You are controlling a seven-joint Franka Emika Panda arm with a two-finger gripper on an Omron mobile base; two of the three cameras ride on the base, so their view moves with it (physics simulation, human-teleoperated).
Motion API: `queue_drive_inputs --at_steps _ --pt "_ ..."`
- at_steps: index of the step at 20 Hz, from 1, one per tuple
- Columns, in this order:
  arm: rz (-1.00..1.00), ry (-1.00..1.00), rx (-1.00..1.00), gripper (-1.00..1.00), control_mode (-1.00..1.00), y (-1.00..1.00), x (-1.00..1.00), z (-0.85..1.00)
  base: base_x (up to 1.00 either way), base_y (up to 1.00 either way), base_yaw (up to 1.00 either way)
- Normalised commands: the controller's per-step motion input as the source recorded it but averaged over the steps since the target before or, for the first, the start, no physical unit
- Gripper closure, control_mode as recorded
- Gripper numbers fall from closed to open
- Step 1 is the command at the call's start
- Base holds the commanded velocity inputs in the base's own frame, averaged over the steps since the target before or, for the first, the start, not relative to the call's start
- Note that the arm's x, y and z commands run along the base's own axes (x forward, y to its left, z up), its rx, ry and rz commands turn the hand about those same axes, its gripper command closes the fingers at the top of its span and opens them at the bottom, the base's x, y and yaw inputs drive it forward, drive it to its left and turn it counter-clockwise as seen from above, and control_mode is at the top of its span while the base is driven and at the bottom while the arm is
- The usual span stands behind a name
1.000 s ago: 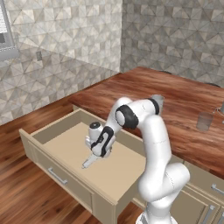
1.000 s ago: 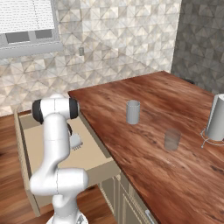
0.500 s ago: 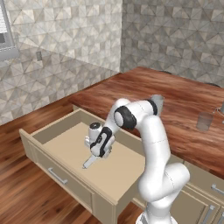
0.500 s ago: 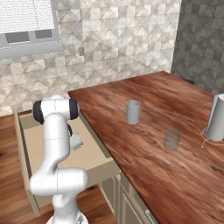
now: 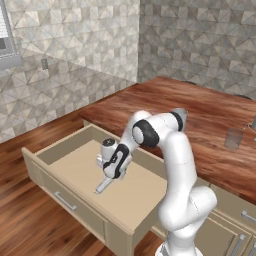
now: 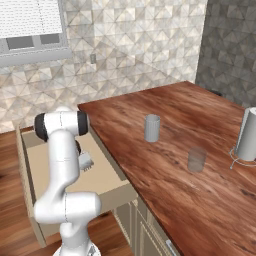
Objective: Take the tongs from the drawer on the left and place them on the dining counter next to the tray containing the kebab skewer.
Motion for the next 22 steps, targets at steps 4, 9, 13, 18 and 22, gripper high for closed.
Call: queue_drive_inputs --at_steps 4,9,13,18,22 --pt "0.15 -0.09 0.09 1.0 -1.0 0.0 -0.7 0.98 0.0 0.0 0.0" --pt "0.15 -0.06 0.09 1.0 -1.0 0.0 -0.66 1.0 0.0 0.0 0.0" --pt "0.16 0.0 0.07 1.0 -1.0 -0.1 -0.57 1.0 0.0 0.0 0.0" --pt "0.12 -0.03 0.01 1.0 -1.0 -0.15 -0.32 1.0 0.0 0.0 0.0" --pt "0.11 0.01 0.0 1.0 -1.0 -0.25 0.01 1.0 0.0 0.0 0.0"
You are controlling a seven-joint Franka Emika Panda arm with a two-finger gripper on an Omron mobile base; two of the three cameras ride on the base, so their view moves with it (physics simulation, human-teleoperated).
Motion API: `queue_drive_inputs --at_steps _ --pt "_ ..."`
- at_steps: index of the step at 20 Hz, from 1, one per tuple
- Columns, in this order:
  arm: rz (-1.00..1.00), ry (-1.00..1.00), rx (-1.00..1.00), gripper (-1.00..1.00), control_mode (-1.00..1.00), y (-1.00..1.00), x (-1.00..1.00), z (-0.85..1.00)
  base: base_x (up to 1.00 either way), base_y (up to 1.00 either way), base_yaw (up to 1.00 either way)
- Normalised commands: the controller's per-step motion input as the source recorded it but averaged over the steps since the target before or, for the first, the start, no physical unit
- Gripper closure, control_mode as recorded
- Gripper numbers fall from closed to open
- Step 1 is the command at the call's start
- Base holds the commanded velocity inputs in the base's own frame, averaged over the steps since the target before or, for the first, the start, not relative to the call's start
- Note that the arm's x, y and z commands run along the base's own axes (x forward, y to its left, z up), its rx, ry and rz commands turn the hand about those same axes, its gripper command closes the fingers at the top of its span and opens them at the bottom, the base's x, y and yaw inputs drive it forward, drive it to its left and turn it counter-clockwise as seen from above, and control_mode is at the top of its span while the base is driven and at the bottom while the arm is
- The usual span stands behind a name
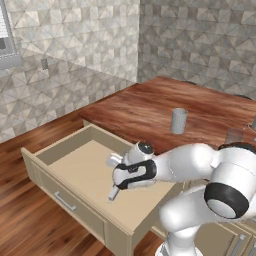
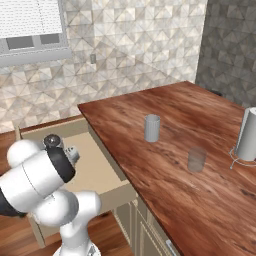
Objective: Take the tongs from the drawer on the left and place them on the dining counter next to the tray containing the kebab skewer.
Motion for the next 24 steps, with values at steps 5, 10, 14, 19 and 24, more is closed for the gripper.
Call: queue_drive_inputs --at_steps 5,10,14,19,24 --pt "0.03 0.08 0.0 1.0 -1.0 -0.34 0.17 1.0 0.0 0.0 0.0" --pt "0.12 0.19 -0.01 1.0 -1.0 -0.22 -0.02 1.0 0.0 0.0 0.0" --pt "0.18 0.32 -0.07 1.0 -1.0 -0.01 0.0 1.0 0.0 0.0 0.0" --pt "0.21 0.3 -0.11 1.0 -1.0 -0.04 -0.12 0.98 0.0 0.0 0.0" --pt "0.16 -0.04 -0.06 1.0 -1.0 -0.14 -0.73 0.23 0.0 0.0 0.0"
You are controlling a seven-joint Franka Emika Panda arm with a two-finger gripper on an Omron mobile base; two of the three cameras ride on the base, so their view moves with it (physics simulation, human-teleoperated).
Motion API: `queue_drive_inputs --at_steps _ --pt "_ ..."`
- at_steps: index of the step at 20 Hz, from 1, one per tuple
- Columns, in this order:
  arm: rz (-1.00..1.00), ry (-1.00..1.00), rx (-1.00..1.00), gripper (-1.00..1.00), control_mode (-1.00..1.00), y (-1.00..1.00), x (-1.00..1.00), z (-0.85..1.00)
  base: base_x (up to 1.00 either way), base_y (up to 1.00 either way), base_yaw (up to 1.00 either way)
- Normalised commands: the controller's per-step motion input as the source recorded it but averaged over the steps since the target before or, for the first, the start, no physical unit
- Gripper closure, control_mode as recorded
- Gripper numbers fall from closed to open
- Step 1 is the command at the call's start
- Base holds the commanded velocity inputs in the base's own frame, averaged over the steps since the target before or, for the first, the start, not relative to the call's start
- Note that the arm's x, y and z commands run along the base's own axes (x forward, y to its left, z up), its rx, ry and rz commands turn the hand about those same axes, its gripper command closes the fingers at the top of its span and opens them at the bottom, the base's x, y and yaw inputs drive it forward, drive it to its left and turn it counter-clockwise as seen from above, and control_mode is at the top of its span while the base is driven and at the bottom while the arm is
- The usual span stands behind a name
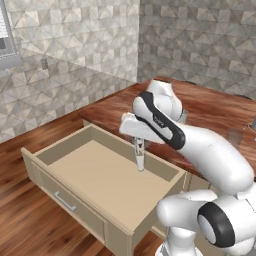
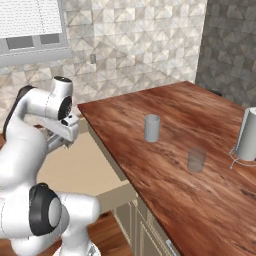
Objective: Take the tongs from the drawer on the left and place them on the dining counter next to the tray containing the kebab skewer.
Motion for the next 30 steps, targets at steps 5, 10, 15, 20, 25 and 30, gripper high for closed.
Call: queue_drive_inputs --at_steps 5,10,15,20,25,30 --pt "0.18 -0.33 0.05 1.0 -1.0 -0.23 -0.8 0.43 0.0 0.0 0.0" --pt "0.18 -0.28 0.07 1.0 -1.0 -0.35 -0.73 0.89 0.0 0.0 0.0" --pt "0.1 -0.08 0.0 1.0 -1.0 -0.22 -0.66 0.93 0.0 0.0 0.0" --pt "0.03 0.0 -0.04 1.0 -1.0 -0.11 -0.64 0.53 0.0 0.0 0.0" --pt "0.0 -0.01 -0.11 1.0 -1.0 -0.24 -0.29 0.24 0.0 0.0 0.0" --pt "0.0 0.0 -0.03 1.0 -1.0 -0.25 0.0 0.0 0.0 0.0 0.0"
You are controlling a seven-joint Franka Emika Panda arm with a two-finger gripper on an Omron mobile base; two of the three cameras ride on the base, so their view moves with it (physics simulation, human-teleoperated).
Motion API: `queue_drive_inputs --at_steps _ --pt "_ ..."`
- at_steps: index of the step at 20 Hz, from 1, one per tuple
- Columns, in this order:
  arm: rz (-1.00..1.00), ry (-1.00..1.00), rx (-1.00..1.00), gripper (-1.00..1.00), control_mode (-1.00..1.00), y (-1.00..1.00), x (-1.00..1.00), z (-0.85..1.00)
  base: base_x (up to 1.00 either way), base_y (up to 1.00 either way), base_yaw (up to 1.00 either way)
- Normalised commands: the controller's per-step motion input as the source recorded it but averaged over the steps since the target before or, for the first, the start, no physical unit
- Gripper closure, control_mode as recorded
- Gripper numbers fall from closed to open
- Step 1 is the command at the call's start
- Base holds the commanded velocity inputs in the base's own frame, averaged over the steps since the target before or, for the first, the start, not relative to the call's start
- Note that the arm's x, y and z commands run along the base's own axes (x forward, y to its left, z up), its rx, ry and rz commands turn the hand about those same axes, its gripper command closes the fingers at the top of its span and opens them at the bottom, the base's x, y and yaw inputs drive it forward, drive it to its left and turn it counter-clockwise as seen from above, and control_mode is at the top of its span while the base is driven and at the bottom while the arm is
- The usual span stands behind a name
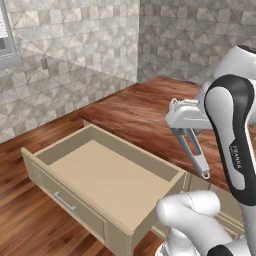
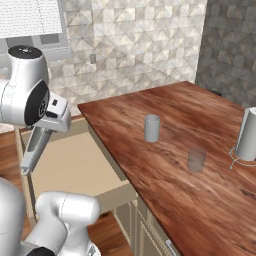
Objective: Take the tongs from the drawer on the left and place them on the dining counter next to the tray containing the kebab skewer.
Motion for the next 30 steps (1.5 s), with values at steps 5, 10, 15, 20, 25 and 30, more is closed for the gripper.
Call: queue_drive_inputs --at_steps 5,10,15,20,25,30 --pt "0.0 0.0 0.0 1.0 -1.0 -0.03 0.0 0.0 0.0 0.0 0.0" --pt "0.0 0.0 0.0 1.0 -1.0 0.0 0.0 0.0 0.0 0.0 0.0" --pt "0.0 0.0 0.0 1.0 -1.0 0.0 -0.04 0.0 0.0 0.0 0.0" --pt "0.0 0.0 0.0 1.0 1.0 0.0 0.0 0.0 -0.85 -0.21 -0.1" --pt "0.0 0.0 0.0 1.0 1.0 0.0 0.0 0.0 -1.0 -0.33 -0.15" --pt "0.0 0.0 0.0 1.0 1.0 0.0 0.0 0.0 -1.0 -0.63 -0.16"
